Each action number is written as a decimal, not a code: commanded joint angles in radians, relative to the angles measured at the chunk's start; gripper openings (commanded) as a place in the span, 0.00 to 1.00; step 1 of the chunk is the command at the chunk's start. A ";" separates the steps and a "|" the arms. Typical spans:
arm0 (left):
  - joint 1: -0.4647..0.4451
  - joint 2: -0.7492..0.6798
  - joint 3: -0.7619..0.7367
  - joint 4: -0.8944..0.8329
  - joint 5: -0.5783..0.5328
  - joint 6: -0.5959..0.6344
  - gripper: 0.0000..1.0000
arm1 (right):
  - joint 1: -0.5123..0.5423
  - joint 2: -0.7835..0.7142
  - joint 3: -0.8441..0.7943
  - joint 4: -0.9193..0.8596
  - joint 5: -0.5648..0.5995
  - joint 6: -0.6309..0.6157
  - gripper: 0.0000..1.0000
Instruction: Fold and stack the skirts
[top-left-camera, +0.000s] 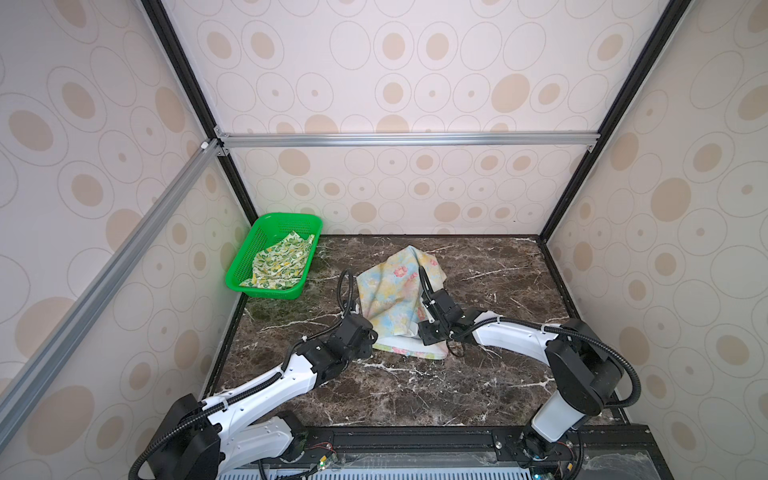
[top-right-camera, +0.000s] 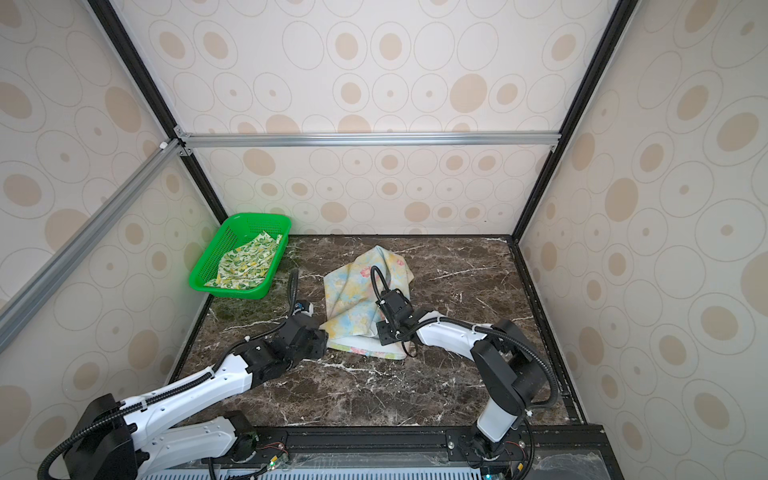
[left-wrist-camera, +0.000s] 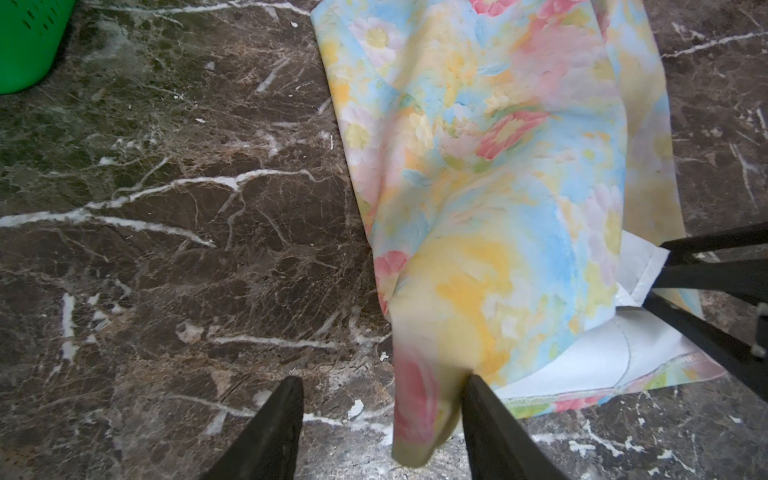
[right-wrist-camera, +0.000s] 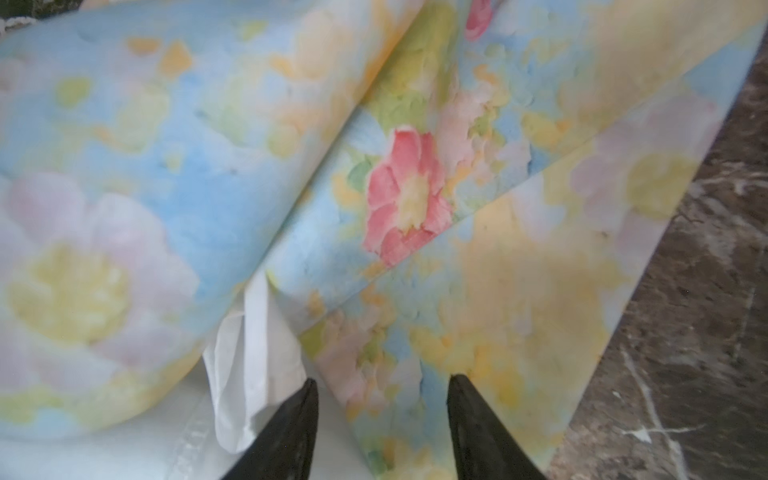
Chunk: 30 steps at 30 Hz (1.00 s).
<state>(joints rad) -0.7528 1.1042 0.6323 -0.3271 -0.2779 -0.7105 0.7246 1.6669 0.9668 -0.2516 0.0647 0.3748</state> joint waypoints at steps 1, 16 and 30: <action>-0.004 -0.007 -0.008 0.008 -0.005 -0.031 0.61 | 0.013 0.039 0.028 0.005 0.021 -0.019 0.54; -0.004 0.040 -0.025 0.040 0.019 -0.072 0.37 | 0.036 0.119 0.133 0.005 0.266 -0.083 0.05; -0.006 0.076 -0.027 0.041 0.009 -0.090 0.21 | 0.051 -0.269 -0.013 -0.132 0.225 0.014 0.00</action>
<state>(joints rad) -0.7532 1.1717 0.6060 -0.2916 -0.2512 -0.7704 0.7635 1.4681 1.0046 -0.3035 0.3073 0.3344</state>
